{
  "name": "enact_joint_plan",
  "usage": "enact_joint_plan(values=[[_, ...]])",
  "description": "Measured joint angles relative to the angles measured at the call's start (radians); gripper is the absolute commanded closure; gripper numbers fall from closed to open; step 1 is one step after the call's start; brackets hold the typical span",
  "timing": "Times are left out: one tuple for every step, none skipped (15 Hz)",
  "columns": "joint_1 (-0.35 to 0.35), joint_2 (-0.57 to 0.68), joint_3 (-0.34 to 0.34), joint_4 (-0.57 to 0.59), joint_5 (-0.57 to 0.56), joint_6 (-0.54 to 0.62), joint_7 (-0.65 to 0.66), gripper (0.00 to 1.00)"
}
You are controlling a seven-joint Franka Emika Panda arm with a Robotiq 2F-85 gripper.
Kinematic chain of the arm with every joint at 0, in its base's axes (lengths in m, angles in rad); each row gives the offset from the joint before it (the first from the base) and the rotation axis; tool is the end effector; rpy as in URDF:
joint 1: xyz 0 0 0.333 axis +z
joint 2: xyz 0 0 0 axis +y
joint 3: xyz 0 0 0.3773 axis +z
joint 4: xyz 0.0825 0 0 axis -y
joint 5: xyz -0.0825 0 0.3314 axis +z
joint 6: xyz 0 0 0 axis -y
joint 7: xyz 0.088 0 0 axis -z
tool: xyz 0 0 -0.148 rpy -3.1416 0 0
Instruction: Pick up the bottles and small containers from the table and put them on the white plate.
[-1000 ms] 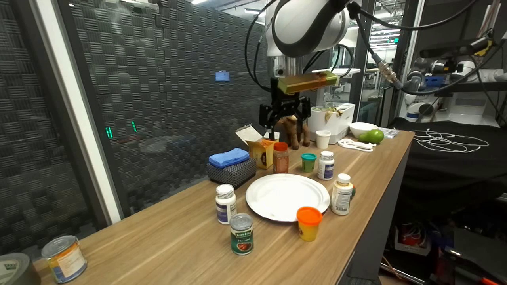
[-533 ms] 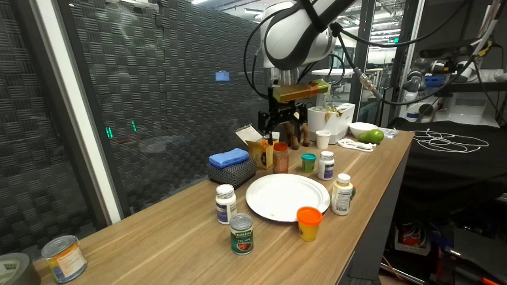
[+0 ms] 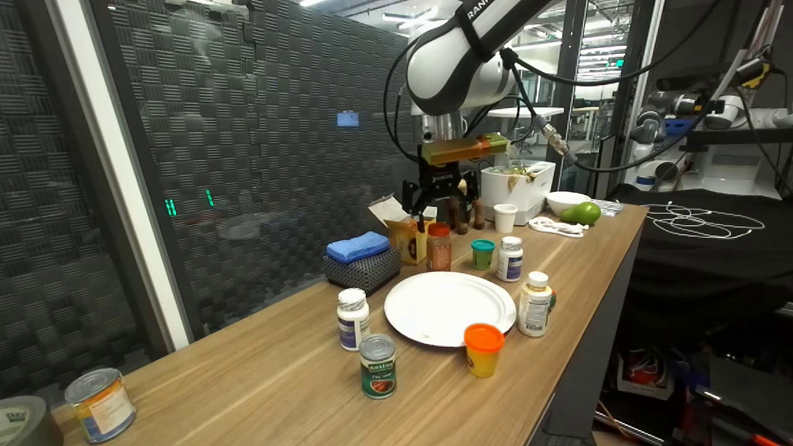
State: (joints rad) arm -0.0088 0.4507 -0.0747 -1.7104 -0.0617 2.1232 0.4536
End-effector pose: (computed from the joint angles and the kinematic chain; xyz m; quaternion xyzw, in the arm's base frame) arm 0.6401 -0.0525 0.3705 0.9683 -0.2456 -0.0104 0.0450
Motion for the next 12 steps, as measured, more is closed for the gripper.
enact_joint_plan(values=[[-0.002,0.006,0.000,0.008,0.008,-0.002,0.000,0.00],[-0.003,0.011,-0.001,0.016,0.012,-0.003,0.000,0.10],[-0.004,0.016,-0.002,0.024,0.013,-0.005,0.000,0.23],[-0.004,0.022,-0.004,0.032,0.014,-0.007,0.000,0.32],[-0.005,0.027,-0.007,0.039,0.014,-0.009,0.000,0.42],[-0.005,0.031,-0.009,0.045,0.014,-0.009,0.000,0.49],[-0.006,0.035,-0.011,0.050,0.014,-0.010,0.000,0.58],[-0.007,0.039,-0.012,0.055,0.014,-0.011,0.000,0.65],[-0.007,0.043,-0.012,0.058,0.014,-0.011,0.000,0.72],[-0.008,0.046,-0.012,0.061,0.014,-0.012,0.000,0.75],[-0.008,0.047,-0.012,0.062,0.014,-0.014,0.000,0.75],[-0.009,0.047,-0.012,0.062,0.014,-0.014,0.000,0.75]])
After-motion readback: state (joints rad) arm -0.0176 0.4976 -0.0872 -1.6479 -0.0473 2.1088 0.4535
